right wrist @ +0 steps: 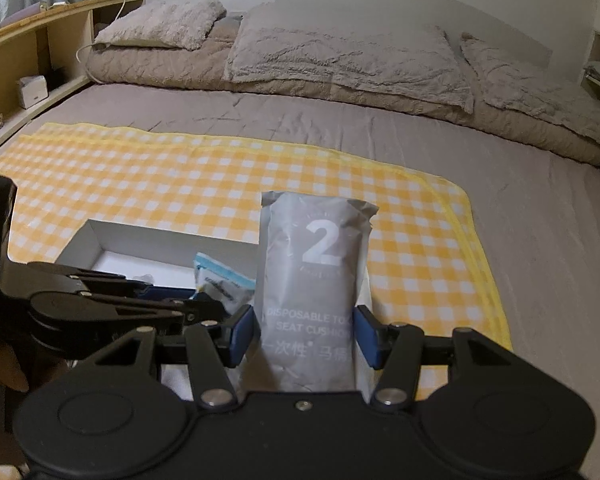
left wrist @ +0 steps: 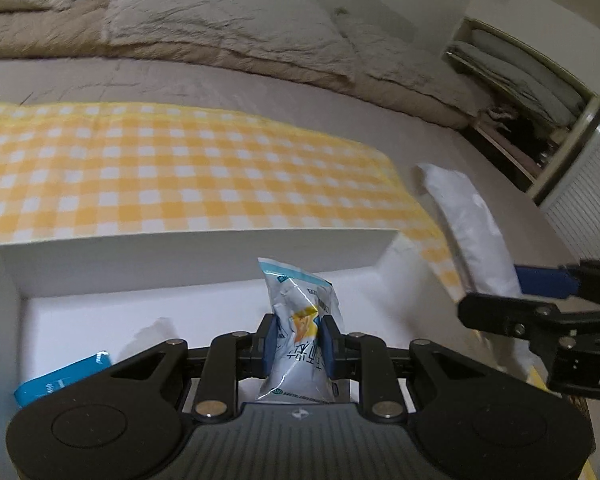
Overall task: Organize soft objects
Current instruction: 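Lower both packets into the white box and open both tools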
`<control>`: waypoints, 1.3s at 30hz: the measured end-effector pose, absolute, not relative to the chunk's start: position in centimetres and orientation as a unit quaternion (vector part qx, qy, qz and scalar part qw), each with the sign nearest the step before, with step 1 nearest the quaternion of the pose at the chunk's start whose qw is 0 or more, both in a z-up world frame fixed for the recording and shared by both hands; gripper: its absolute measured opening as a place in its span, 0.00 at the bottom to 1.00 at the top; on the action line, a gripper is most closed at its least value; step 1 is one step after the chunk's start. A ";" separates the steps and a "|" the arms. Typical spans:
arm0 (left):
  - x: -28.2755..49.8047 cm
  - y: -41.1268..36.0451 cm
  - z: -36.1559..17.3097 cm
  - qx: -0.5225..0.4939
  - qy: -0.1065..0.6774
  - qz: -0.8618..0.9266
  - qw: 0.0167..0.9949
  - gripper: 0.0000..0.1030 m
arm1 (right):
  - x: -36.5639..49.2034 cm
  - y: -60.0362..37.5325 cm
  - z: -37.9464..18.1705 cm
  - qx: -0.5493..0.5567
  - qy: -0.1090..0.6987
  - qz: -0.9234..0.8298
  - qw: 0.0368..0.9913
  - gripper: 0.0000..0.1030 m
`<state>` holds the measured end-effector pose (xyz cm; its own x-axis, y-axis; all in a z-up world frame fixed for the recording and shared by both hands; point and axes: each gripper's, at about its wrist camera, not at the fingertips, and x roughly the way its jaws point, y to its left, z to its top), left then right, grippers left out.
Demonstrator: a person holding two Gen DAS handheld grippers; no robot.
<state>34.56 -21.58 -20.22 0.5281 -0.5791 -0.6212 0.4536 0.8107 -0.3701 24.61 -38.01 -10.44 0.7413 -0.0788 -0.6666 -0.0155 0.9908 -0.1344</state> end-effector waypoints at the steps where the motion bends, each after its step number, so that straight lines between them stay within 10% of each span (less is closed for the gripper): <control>1: 34.8 -21.4 -20.4 -0.082 0.387 -0.293 0.871 0.24 | 24.9 -38.1 -10.7 -0.066 0.362 -0.019 0.929 0.54; 6: 35.7 -20.4 -20.5 -0.084 0.396 -0.285 0.869 0.28 | 26.4 -38.5 -11.6 -0.061 0.374 -0.016 0.925 0.54; 8: 35.8 -20.1 -20.4 -0.082 0.403 -0.280 0.868 0.55 | 26.8 -38.5 -11.9 -0.059 0.373 -0.013 0.926 0.55; 17: 35.5 -19.8 -19.7 -0.047 0.403 -0.283 0.869 0.72 | 27.2 -37.2 -14.1 -0.085 0.431 -0.003 0.898 0.79; 39: 29.6 -17.6 -12.2 -0.014 0.347 -0.270 0.898 0.89 | 20.6 -38.5 -8.5 -0.036 0.367 -0.026 0.929 0.92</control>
